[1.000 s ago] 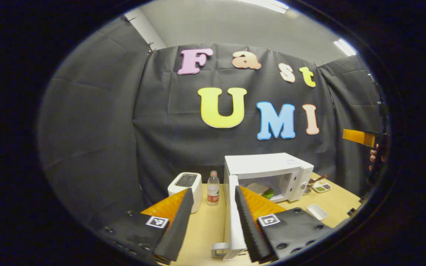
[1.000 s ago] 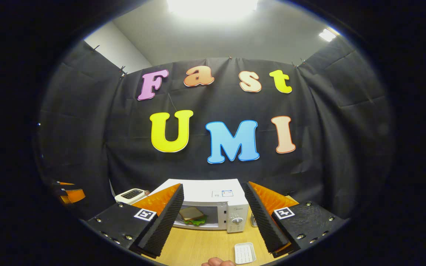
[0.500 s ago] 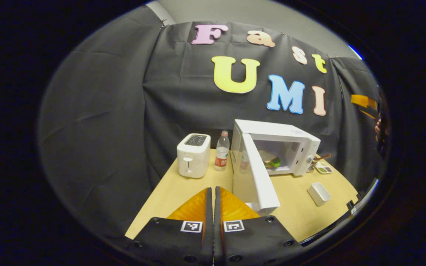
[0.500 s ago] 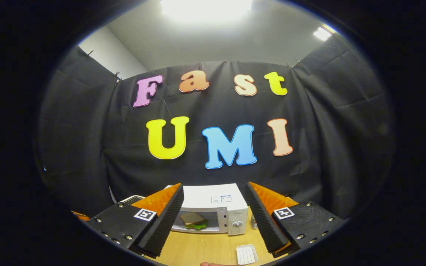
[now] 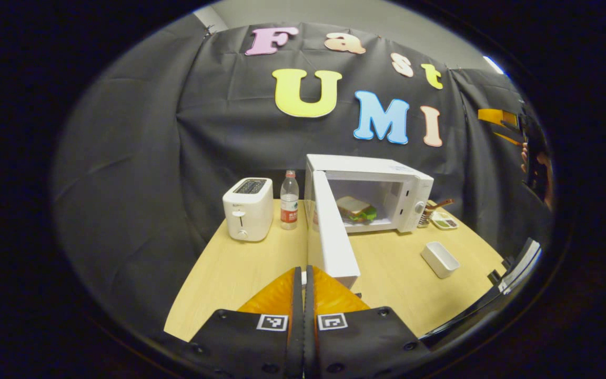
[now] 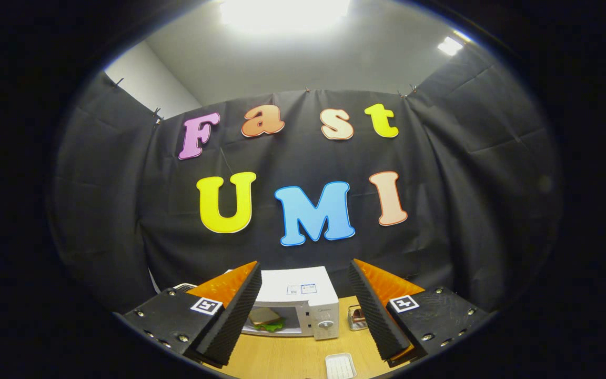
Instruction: Open the microwave oven with the left hand, put the food in, and close the microwave oven.
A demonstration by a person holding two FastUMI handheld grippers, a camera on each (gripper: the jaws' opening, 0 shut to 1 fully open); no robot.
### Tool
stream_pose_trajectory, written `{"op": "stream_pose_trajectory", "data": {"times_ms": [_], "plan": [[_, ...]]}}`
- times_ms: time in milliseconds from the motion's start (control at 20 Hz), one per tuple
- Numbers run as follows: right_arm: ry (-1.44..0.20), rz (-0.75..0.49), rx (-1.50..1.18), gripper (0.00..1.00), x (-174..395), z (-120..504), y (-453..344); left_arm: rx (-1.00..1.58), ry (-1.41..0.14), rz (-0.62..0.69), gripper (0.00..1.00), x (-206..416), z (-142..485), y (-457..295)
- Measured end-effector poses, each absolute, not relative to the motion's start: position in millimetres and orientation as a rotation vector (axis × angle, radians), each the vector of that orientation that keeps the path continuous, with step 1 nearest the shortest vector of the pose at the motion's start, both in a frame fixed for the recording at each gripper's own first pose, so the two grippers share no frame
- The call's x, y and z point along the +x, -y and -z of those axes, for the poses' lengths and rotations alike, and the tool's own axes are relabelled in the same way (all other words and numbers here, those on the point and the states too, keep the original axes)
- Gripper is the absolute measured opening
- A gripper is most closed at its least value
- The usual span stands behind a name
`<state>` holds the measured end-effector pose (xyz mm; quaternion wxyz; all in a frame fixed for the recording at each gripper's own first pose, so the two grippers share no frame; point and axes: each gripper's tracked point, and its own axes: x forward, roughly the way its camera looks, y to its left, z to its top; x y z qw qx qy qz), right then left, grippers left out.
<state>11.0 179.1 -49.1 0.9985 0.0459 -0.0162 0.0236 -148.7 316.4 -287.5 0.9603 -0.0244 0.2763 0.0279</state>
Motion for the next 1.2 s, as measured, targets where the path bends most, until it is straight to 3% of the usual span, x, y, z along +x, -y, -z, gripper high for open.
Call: {"op": "stream_pose_trajectory", "data": {"times_ms": [1200], "plan": [[-0.009, -0.115, 0.07, 0.99, 61.3, 62.5, -125.6, -0.05, -0.586, 0.114, 0.07, -102.9, 295.0, -171.5]]}}
